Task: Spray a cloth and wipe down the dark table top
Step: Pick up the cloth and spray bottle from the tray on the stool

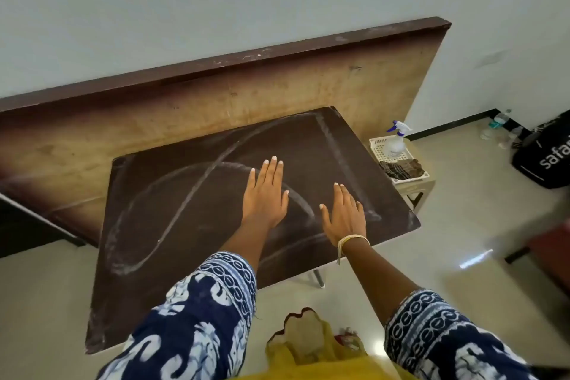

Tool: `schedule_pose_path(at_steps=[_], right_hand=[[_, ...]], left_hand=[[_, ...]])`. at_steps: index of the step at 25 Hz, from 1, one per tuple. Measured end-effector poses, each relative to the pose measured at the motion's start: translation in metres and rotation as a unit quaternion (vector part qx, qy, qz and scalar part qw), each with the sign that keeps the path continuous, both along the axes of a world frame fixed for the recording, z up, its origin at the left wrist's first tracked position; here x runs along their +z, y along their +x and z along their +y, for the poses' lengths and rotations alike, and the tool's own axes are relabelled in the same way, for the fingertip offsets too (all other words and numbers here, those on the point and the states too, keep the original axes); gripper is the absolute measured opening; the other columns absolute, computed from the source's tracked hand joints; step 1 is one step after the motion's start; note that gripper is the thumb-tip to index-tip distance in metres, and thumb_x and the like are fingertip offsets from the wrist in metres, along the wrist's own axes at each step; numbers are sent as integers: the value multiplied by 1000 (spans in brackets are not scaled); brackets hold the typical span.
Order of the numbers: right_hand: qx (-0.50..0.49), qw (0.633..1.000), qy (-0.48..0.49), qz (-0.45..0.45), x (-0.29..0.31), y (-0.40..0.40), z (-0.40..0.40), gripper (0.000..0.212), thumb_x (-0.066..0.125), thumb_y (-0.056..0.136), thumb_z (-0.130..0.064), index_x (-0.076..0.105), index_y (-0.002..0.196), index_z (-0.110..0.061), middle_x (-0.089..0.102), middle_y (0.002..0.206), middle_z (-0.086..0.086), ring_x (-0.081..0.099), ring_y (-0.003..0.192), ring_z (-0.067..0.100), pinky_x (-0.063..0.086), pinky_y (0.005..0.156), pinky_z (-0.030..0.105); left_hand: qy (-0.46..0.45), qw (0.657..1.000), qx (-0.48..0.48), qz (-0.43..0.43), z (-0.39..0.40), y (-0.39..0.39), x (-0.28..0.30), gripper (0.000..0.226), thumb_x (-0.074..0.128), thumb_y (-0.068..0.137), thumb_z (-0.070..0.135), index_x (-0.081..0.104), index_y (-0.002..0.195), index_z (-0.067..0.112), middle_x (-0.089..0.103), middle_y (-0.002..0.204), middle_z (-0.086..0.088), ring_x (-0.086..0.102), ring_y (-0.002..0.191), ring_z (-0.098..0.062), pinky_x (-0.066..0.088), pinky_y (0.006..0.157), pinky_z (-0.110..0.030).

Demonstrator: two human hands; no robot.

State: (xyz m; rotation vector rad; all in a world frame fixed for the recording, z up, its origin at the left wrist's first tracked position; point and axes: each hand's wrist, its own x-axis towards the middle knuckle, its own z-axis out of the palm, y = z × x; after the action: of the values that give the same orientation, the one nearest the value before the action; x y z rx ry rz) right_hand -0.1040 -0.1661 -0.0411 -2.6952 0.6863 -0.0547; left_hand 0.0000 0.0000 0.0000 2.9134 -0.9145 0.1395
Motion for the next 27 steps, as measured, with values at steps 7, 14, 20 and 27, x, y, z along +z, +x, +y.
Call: schedule_pose_path(at_steps=[7,14,20,27], right_hand=[[-51,999,11,-1,-8,5,-103,63,41,99,-45,25,152,-15,31,157,7,33,143,27,30,117,46],[-31,999,41,12,-8,-3,-239,53,43,99,-43,39,143,-14,49,143,9,52,128,30,46,103,43],[35,991,123,42,-16,3,-352,36,41,101,-37,58,122,-13,59,124,9,58,109,29,49,94,40],[46,972,211,94,-41,63,-455,24,51,96,-26,70,102,-13,69,102,13,63,97,31,50,87,35]], left_hand=[[36,999,-22,32,-97,4,-18,68,28,101,41,3,156,11,2,164,-6,2,151,-20,7,122,-44],[27,996,45,77,-225,-4,-34,67,29,101,41,5,155,10,2,164,-6,2,151,-21,7,122,-46],[53,992,69,96,-326,-6,-48,68,30,100,38,1,155,9,0,164,-8,1,151,-22,7,122,-48],[67,979,77,177,-405,28,-85,61,40,98,31,21,152,10,12,162,-12,23,146,-27,31,114,-43]])
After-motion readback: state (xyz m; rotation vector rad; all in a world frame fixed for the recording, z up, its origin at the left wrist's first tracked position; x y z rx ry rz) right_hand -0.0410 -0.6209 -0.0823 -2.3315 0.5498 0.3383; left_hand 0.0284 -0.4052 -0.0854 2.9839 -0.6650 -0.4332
